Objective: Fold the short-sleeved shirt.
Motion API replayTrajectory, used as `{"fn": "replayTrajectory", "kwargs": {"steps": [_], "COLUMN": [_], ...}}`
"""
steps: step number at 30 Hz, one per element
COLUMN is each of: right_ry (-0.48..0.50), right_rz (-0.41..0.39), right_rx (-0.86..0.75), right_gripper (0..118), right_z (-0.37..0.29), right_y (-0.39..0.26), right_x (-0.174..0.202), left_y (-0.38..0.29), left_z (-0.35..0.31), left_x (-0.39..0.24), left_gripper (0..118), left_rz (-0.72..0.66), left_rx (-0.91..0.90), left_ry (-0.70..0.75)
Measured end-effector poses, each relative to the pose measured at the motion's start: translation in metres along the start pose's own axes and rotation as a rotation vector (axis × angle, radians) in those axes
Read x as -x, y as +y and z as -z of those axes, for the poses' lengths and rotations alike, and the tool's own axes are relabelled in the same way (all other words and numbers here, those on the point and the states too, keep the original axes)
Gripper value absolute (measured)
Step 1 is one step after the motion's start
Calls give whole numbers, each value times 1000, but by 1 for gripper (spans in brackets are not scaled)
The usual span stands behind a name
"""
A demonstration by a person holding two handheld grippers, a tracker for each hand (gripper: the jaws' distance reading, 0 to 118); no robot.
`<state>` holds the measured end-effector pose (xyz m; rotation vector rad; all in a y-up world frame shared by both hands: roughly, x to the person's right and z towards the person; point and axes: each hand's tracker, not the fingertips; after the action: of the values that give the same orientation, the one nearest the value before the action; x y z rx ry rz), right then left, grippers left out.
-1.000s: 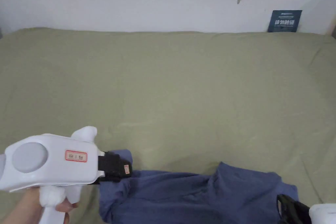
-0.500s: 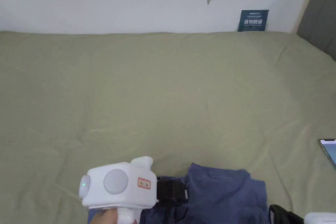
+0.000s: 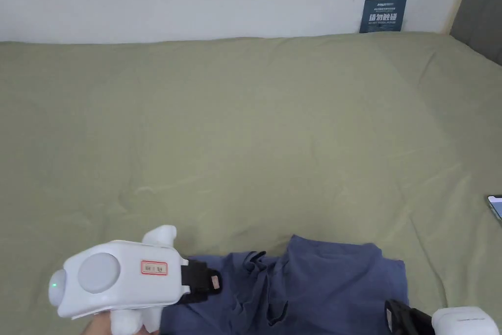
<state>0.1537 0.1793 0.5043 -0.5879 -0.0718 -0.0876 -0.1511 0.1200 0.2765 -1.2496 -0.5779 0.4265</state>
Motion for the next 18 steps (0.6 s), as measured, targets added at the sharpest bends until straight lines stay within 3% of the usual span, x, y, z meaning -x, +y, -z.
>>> {"fn": "replayTrajectory", "kwargs": {"steps": [2, 6, 8, 15, 18], "right_ry": [-5, -26, -44, -49, -30], "right_rz": [-1, 5, -1, -24, -34], "right_rx": [8, 33, 40, 39, 23], "right_gripper": [0, 0, 0, 0, 0], "right_z": [0, 1, 0, 4, 7], "right_y": [-2, -5, -6, 2, 8], "right_x": [-1, -7, -9, -6, 3], "left_y": [-8, -25, -27, -15, -8], "left_z": [28, 93, 94, 13, -46], "left_x": [-12, -34, -34, -33, -8], "left_gripper": [0, 0, 0, 0, 0], "left_rz": [-29, 102, 78, 145, 88], "left_rx": [46, 120, 84, 16, -72], "left_ry": [-75, 27, -22, -52, -52]}}
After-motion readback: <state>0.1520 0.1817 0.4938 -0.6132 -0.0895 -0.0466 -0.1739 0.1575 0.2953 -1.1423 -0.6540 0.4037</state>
